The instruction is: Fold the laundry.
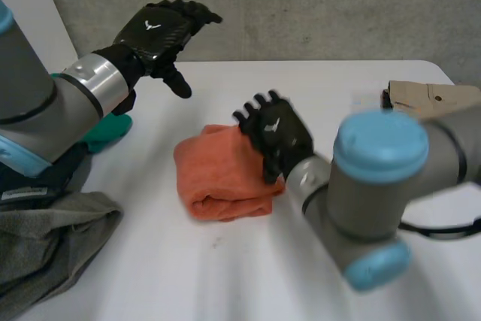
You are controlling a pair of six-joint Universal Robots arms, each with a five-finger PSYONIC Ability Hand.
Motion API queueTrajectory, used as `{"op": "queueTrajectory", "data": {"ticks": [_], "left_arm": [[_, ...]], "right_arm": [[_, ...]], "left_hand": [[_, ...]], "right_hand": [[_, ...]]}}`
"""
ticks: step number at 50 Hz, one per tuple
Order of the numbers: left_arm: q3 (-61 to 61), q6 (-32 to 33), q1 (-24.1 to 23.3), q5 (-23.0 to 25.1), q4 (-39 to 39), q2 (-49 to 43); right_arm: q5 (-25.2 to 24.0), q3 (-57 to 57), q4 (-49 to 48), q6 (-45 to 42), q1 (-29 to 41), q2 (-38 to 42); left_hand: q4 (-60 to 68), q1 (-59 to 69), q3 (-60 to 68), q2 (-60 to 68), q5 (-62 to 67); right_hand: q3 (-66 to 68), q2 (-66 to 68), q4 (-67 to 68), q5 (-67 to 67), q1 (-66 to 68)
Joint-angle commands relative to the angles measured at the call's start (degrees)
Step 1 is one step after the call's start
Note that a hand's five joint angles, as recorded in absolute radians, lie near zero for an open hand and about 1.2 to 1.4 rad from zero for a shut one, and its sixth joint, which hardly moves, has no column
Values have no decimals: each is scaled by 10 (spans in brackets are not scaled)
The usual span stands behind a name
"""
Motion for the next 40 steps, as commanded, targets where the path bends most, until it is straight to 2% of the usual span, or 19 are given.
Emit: {"op": "queueTrajectory", "data": {"ticks": [1, 5, 12, 20, 33, 36, 40], "left_arm": [[-20, 41, 2, 113, -46, 8], [-46, 78, -6, 132, -46, 16], [-70, 111, -26, 128, -39, 25], [-73, 111, -30, 125, -37, 23], [-70, 111, -24, 124, -32, 17], [-70, 110, -24, 124, -31, 18], [-73, 109, -22, 126, -29, 19]], "right_arm": [[9, 98, -107, -8, 49, 27], [27, 89, -132, -15, 58, 66], [39, 37, -172, -44, 55, 129], [42, -25, -165, -67, 44, 182], [29, -86, -166, -61, 31, 209], [23, -110, -162, -59, 26, 226], [20, -141, -145, -58, 20, 241]], "left_hand": [[-20, -22, -26, -18, -28], [-20, -22, -26, -18, -28], [-20, -22, -26, -18, -28], [-20, -22, -26, -18, -28], [-20, -22, -26, -18, -28], [-20, -22, -26, -18, -28], [-20, -22, -26, -18, -28]], "right_hand": [[-18, -22, -18, -28, -29], [-18, -22, -18, -28, -29], [-18, -22, -18, -28, -29], [-18, -22, -18, -28, -29], [-13, -17, -13, -23, -24], [31, 27, 31, 21, 20], [187, 183, 187, 177, 176]]}}
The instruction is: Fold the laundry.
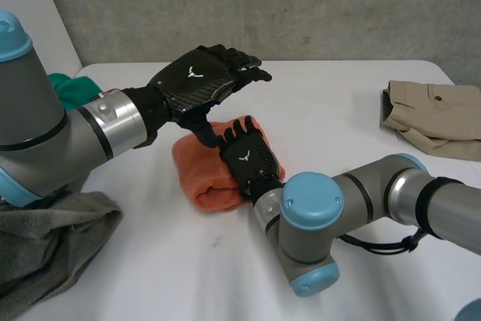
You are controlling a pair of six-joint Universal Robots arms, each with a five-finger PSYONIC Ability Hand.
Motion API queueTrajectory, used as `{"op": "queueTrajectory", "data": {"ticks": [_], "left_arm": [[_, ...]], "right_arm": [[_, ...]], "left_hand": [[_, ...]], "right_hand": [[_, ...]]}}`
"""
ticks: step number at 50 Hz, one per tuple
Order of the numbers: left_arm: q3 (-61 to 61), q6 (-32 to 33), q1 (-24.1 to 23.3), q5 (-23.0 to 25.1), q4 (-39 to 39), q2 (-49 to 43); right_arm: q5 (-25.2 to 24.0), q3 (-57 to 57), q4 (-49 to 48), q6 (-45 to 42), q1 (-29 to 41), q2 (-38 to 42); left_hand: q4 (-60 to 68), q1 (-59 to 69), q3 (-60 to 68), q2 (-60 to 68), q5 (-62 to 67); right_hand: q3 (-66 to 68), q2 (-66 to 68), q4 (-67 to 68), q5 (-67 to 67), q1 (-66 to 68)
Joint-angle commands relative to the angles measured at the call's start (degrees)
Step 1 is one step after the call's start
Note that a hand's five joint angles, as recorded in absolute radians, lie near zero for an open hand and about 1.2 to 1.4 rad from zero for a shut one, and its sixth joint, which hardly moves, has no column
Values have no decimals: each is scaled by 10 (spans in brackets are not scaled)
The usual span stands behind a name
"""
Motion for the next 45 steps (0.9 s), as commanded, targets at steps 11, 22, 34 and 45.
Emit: {"op": "queueTrajectory", "data": {"ticks": [11, 22, 34, 45], "left_arm": [[6, -3, 15, 4, 6, 1], [39, -31, 26, 6, 15, 24], [65, -107, 21, 2, 54, 32], [44, -118, -1, 0, 75, 27]], "right_arm": [[-28, -147, 27, 78, -26, 44], [-14, -206, 46, 121, -97, -27], [-2, -212, 28, 145, -241, -113], [-48, -216, -6, 162, -423, -66]], "left_hand": [[-19, -22, -26, -18, -28], [-19, -22, -26, -18, -28], [-19, -22, -26, -18, -28], [-19, -22, -26, -18, -28]], "right_hand": [[655, 650, 655, 649, 649], [655, 650, 655, 649, 649], [655, 650, 655, 649, 649], [655, 650, 655, 649, 649]]}}
